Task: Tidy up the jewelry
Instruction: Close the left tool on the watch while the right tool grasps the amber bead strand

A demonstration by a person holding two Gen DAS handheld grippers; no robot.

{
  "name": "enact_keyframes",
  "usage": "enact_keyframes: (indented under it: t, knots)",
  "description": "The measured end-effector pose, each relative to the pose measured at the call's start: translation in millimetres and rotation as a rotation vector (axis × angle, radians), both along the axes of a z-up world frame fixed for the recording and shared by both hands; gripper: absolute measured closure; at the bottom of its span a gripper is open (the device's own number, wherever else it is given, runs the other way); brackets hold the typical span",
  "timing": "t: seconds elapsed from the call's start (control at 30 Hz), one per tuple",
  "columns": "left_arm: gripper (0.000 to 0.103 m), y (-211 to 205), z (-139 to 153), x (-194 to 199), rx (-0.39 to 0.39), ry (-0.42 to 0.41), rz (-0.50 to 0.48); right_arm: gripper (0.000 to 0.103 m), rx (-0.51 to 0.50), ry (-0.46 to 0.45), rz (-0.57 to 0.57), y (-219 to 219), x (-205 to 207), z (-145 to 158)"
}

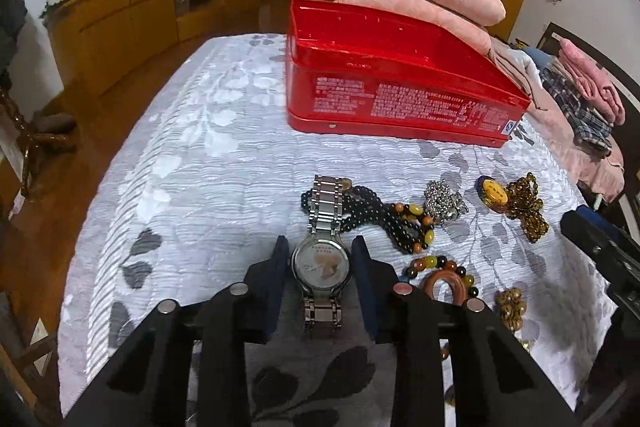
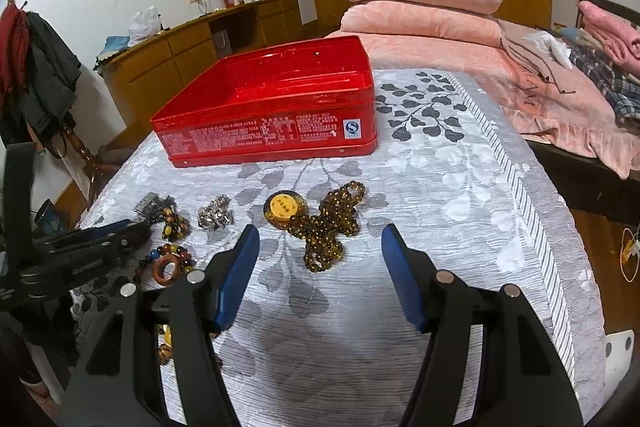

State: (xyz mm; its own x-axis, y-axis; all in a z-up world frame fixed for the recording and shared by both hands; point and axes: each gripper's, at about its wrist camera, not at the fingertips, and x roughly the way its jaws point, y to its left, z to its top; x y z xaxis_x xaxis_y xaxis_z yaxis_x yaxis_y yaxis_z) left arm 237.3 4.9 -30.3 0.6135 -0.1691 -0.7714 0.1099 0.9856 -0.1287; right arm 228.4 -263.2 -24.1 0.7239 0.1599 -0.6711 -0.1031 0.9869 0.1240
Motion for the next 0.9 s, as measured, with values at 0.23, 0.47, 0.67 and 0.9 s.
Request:
enact_keyframes:
  t: [0.23,0.47,0.67,0.9]
  knots:
    - [0.071,0.1,-2.0,1.6,0.023,-0.003,0.008,0.041,0.009,0.051,-0.006,-1.8,14.3,-8.2]
    - [0.070,-0.8,-2.4,2.6,0.021,-0.002,0.006,0.041,0.009,0.132,0.001,3.3,36.5,-22.5]
    - [0.070,-3.0,-2.7,4.9,0.026,-0.002,0.001,0.047,0.019,0.172,-0.003,3.6,51.1,-28.4]
    - [0.071,3.4,-1.9,3.7,-0.015,-0.005,0.005,0.083,0.018,0.163,-0.006,1.3,48.1,-27.7]
